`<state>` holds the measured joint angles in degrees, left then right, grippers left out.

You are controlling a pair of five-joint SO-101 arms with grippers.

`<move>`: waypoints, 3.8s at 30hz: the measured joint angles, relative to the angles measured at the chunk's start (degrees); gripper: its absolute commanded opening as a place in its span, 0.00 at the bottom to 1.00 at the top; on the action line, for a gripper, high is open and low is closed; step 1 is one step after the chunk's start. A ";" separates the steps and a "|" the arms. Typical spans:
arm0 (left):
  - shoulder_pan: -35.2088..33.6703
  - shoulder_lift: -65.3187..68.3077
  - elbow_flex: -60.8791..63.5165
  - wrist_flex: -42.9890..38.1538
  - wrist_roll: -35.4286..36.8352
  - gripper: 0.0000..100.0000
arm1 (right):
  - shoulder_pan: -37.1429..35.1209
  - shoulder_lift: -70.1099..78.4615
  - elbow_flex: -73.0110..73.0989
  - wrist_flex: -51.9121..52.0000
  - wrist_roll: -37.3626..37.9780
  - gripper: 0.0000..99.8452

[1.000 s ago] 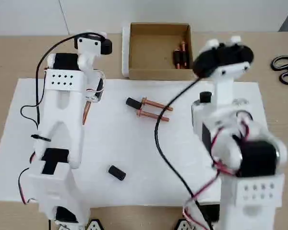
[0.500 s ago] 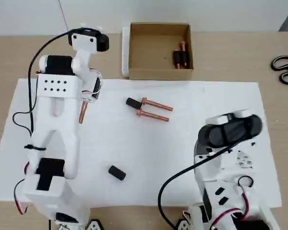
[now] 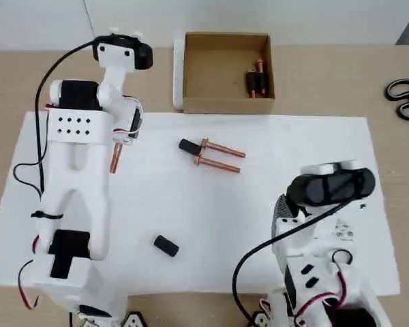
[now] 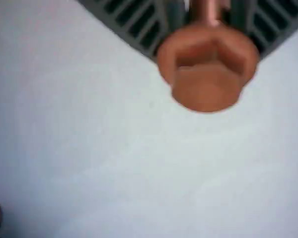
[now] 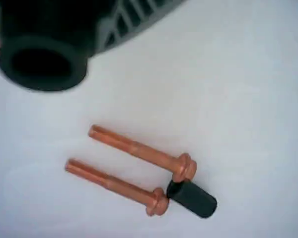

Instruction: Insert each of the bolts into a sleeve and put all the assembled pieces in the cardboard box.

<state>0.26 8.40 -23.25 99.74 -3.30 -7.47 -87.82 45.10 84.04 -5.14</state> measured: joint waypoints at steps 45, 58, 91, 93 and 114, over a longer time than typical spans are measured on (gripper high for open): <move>30.68 -13.54 -28.40 -7.65 14.95 0.01 | -18.73 0.44 7.21 -26.99 -0.53 0.00; 33.05 -14.07 -35.52 -2.73 28.92 0.01 | -18.90 0.44 7.21 -26.99 -0.53 0.00; 26.90 -28.31 -25.05 -0.18 21.54 0.01 | -18.90 0.44 7.21 -26.99 -0.53 0.00; 25.85 -32.97 -18.02 -0.18 21.54 0.01 | -18.90 0.44 7.21 -26.99 -0.53 0.00; 29.80 -41.23 27.34 -37.10 22.15 0.01 | -18.90 0.44 9.58 -27.16 -0.53 0.00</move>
<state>30.07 -32.84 4.09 62.64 18.86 -26.37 -87.38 54.68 56.88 -5.67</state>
